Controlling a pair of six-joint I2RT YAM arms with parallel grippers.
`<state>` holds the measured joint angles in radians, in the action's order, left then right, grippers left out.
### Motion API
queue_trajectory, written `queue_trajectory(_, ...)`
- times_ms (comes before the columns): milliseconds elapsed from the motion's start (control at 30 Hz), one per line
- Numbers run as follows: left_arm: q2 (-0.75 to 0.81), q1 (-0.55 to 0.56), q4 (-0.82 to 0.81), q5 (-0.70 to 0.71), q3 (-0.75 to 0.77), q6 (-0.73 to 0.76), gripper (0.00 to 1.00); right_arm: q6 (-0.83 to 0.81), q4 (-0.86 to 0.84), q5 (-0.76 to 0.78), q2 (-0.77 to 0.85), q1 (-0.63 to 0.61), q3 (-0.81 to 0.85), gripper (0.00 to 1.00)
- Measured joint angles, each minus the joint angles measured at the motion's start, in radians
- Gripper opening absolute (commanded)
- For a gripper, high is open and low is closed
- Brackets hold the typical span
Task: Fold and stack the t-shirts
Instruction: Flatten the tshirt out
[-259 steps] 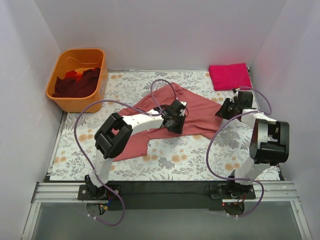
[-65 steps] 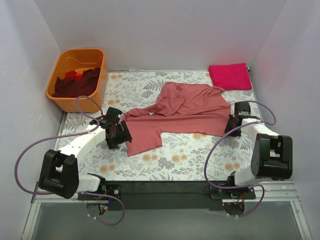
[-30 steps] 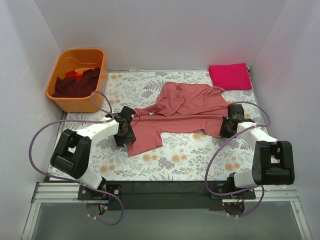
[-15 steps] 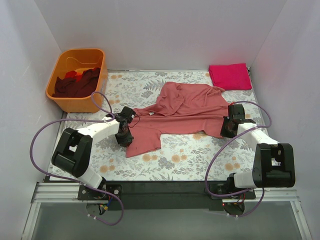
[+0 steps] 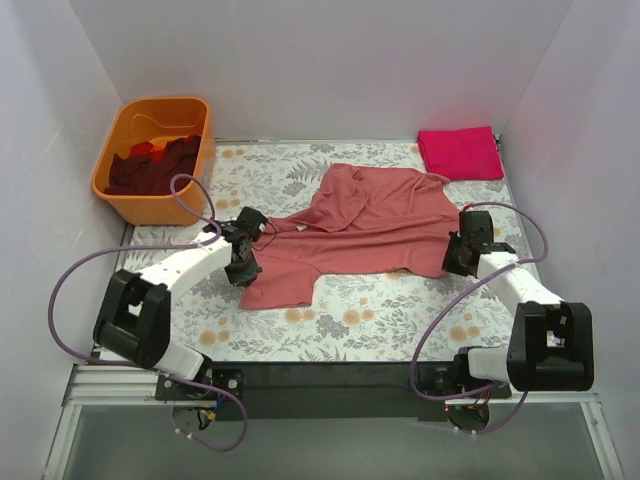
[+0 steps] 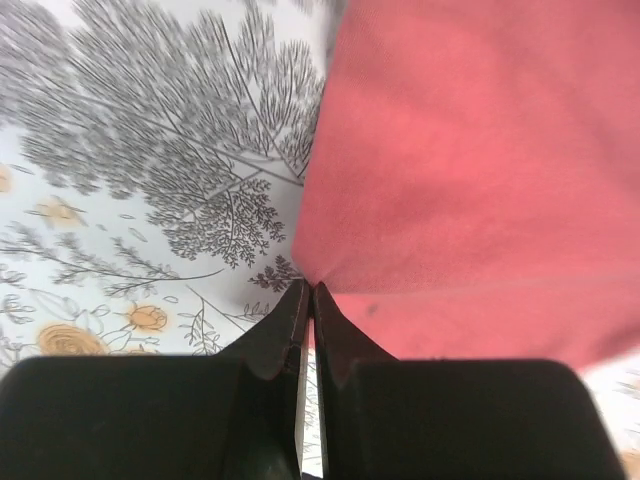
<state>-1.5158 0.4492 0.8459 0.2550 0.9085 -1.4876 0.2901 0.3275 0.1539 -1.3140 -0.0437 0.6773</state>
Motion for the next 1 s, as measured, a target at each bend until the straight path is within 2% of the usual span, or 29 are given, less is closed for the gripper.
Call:
queue_trajectory(167,0.136,-0.007,0.083,0.103,0.17,-0.009,0.0,0.023,0.037,0.002,0.106,0.0,0.024,0.01)
queue_trajectory(333,0.247,-0.008,0.156,0.195,0.354,-0.003,0.0,0.028,0.121,0.014,0.249,-0.001,0.122,0.01)
queue_trajectory(467,0.308,-0.008,0.228,0.246,0.47,0.019,0.0,0.026,0.213,0.027,0.356,-0.002,0.257,0.01)
queue_trajectory(800,0.373,-0.008,0.315,0.327,0.903,0.079,0.0,-0.01,0.372,0.047,0.491,-0.003,0.657,0.01)
queue_trajectory(1000,0.466,-0.007,0.303,0.32,1.04,0.147,0.0,-0.05,0.452,0.044,0.539,-0.004,0.871,0.01)
